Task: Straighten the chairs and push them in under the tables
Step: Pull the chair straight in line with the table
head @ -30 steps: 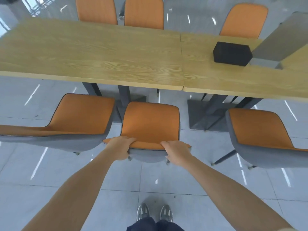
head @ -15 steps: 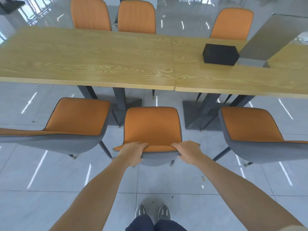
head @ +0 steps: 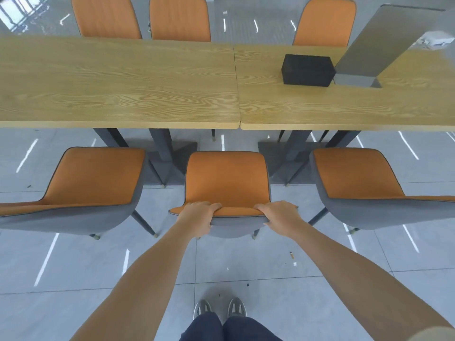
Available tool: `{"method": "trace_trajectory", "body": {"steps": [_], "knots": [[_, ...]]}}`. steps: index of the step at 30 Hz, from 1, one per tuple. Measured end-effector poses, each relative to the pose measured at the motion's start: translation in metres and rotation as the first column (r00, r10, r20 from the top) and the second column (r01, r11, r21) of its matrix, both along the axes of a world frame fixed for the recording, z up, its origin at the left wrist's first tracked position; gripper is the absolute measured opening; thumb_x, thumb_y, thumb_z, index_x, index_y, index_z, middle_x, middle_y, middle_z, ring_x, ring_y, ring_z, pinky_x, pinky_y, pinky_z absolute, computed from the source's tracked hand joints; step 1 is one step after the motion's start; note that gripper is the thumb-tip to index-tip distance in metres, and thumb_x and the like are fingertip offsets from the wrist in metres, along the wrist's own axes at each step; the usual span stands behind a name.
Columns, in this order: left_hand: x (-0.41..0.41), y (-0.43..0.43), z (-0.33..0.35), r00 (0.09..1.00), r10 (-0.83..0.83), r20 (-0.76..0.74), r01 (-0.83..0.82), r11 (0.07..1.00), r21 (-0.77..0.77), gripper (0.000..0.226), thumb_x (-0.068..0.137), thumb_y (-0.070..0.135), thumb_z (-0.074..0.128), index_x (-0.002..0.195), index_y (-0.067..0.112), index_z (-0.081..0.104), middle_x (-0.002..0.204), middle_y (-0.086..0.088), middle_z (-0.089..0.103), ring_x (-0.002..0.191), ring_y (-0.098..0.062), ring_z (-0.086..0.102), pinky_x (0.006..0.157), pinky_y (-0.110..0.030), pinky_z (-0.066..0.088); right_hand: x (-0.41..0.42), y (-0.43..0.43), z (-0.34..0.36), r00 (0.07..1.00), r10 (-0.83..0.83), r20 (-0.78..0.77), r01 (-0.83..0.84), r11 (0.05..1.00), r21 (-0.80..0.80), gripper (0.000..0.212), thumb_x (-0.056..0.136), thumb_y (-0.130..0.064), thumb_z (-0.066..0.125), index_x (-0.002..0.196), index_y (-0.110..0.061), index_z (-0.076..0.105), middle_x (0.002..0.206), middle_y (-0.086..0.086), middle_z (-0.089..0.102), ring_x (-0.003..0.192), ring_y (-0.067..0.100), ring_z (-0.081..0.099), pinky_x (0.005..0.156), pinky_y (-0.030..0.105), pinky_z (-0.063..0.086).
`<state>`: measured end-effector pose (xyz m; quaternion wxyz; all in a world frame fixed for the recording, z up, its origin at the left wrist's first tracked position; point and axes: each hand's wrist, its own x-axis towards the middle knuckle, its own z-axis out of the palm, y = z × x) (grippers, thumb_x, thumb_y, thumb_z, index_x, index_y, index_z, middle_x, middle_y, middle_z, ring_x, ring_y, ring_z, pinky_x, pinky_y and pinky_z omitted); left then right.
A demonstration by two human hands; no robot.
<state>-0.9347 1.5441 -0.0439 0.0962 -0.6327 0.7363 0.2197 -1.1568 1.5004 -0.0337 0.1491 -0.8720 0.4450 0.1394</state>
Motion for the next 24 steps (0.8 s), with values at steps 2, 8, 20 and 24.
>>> {"method": "trace_trajectory", "body": {"steps": [2, 8, 20, 24], "knots": [[-0.005, -0.008, -0.001, 1.0, -0.009, 0.005, 0.009, 1.0, -0.016, 0.057, 0.089, 0.018, 0.055, 0.141, 0.025, 0.032, 0.123, -0.004, 0.056, 0.113, -0.026, 0.053, 0.092, -0.035, 0.042, -0.005, -0.007, 0.0, 1.0, -0.013, 0.015, 0.013, 1.0, -0.015, 0.034, 0.089, -0.011, 0.056, 0.122, -0.02, 0.052, 0.102, 0.006, 0.066, 0.095, 0.026, 0.061, 0.066, 0.029, 0.034], [-0.009, -0.042, -0.006, 0.999, -0.021, 0.026, 0.022, 0.999, -0.03, 0.058, 0.088, 0.019, 0.056, 0.141, 0.026, 0.033, 0.122, -0.003, 0.057, 0.114, -0.025, 0.053, 0.095, -0.036, 0.041, -0.012, -0.031, -0.007, 0.998, -0.053, 0.034, 0.054, 0.998, -0.037, 0.038, 0.089, -0.014, 0.056, 0.126, -0.022, 0.05, 0.106, 0.004, 0.066, 0.099, 0.025, 0.061, 0.073, 0.033, 0.042], [-0.048, -0.078, -0.009, 1.0, -0.025, -0.006, 0.025, 0.998, -0.05, 0.054, 0.088, 0.018, 0.057, 0.137, 0.025, 0.037, 0.111, -0.006, 0.06, 0.105, -0.028, 0.057, 0.086, -0.036, 0.046, -0.047, -0.083, -0.006, 0.997, -0.059, -0.057, 0.055, 0.996, -0.07, 0.041, 0.086, -0.018, 0.062, 0.125, -0.023, 0.049, 0.111, 0.002, 0.063, 0.103, 0.023, 0.06, 0.083, 0.032, 0.041], [-0.048, -0.079, -0.007, 1.0, -0.028, 0.001, 0.028, 0.999, -0.033, 0.055, 0.088, 0.019, 0.057, 0.138, 0.024, 0.035, 0.114, -0.007, 0.059, 0.107, -0.029, 0.056, 0.087, -0.037, 0.047, -0.046, -0.082, -0.004, 0.996, -0.059, -0.063, 0.054, 0.995, -0.089, 0.043, 0.086, -0.019, 0.063, 0.126, -0.022, 0.048, 0.111, 0.001, 0.063, 0.103, 0.024, 0.059, 0.085, 0.033, 0.04]]}}
